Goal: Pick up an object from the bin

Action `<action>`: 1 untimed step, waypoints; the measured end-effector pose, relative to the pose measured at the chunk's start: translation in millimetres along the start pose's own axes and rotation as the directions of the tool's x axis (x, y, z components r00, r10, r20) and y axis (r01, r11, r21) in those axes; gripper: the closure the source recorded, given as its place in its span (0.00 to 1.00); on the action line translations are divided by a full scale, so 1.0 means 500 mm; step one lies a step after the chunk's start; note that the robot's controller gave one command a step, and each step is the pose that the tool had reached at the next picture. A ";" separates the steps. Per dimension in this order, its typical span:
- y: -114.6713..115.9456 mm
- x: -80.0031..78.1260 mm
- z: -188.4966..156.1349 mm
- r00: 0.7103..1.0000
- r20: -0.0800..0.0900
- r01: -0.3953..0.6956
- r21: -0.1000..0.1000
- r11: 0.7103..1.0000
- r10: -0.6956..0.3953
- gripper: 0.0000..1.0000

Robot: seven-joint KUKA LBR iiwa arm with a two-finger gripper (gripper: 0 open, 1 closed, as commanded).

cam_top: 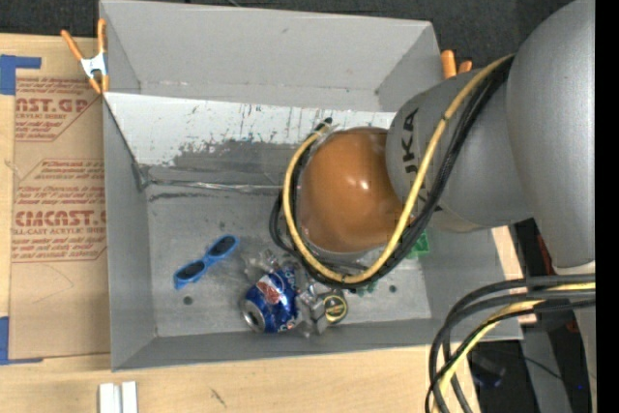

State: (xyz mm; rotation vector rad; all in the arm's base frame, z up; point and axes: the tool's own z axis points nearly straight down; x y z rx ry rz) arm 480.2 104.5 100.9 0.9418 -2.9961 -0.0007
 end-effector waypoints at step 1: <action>-0.008 -0.021 0.065 0.999 0.003 0.033 0.000 0.999 -0.033 0.00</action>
Offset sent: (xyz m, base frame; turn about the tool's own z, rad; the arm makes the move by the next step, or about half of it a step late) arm 0.0103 0.0020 -0.0309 -0.0341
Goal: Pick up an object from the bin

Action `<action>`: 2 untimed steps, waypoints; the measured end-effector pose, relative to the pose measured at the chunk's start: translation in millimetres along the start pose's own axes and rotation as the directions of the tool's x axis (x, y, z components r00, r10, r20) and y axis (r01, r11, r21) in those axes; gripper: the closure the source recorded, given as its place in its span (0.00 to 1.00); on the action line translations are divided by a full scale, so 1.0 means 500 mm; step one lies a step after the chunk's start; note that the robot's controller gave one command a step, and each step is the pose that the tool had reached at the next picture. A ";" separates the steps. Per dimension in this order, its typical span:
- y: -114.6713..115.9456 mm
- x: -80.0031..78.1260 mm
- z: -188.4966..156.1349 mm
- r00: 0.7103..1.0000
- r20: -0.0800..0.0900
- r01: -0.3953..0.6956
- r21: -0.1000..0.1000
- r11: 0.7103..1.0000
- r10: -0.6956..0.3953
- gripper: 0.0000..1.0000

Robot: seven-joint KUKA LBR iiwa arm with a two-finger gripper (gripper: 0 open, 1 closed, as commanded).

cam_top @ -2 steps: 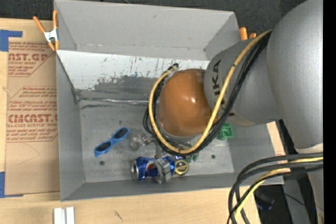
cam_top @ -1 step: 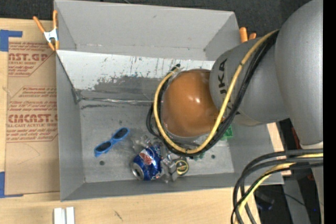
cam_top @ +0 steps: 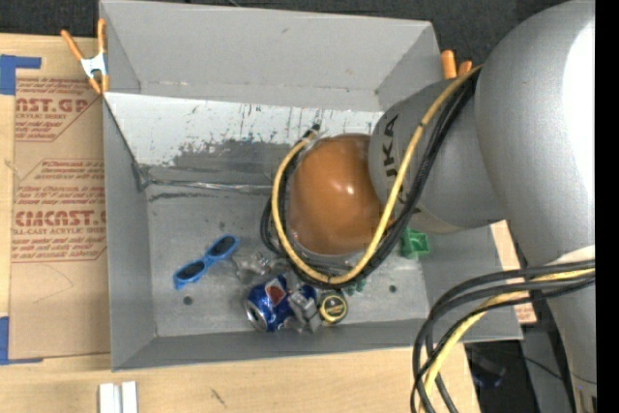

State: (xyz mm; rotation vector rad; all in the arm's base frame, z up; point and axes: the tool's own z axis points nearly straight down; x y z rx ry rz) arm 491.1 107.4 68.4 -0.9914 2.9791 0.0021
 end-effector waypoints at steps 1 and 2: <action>0.000 -0.002 0.000 1.000 0.002 -0.001 0.000 1.000 0.001 0.00; 0.001 -0.001 0.000 1.000 0.001 -0.001 -0.001 1.000 0.001 1.00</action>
Offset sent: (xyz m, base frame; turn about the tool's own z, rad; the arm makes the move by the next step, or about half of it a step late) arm 0.0000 0.0000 0.0000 0.0000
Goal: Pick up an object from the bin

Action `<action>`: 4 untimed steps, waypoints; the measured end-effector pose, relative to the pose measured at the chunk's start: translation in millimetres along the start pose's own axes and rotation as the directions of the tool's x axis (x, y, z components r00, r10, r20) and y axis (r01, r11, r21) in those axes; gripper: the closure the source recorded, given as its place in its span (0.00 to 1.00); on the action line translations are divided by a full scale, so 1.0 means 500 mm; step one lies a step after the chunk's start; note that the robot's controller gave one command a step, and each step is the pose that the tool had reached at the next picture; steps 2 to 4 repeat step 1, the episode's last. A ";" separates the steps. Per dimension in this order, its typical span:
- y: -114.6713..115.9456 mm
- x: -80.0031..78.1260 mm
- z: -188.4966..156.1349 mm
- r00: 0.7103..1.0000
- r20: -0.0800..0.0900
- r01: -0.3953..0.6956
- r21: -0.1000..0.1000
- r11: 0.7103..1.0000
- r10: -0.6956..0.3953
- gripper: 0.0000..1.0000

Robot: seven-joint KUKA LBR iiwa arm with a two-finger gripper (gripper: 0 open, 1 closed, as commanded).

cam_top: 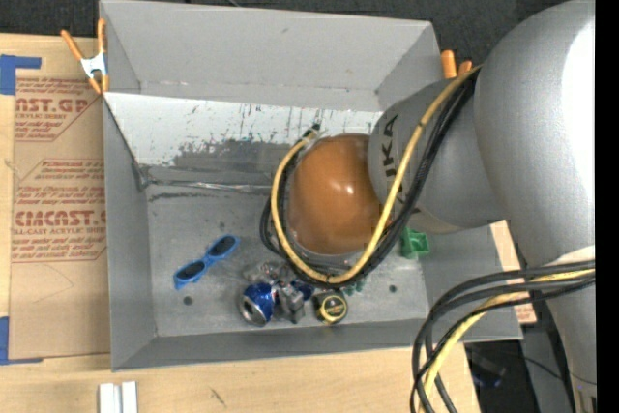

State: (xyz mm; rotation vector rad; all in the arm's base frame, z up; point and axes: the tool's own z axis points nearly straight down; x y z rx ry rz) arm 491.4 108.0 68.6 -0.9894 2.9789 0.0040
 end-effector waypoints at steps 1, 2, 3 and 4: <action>0.001 -0.003 -0.102 1.000 0.002 0.000 0.003 1.000 0.000 1.00; 0.001 -0.003 -0.102 1.000 0.002 0.000 0.003 1.000 0.000 1.00; 0.001 -0.003 -0.102 1.000 0.002 0.000 0.003 1.000 0.000 1.00; 0.001 -0.003 -0.102 1.000 0.002 0.000 0.003 1.000 0.000 1.00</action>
Offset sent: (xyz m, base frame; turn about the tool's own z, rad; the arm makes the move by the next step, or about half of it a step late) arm 0.0000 0.0002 0.0485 0.0000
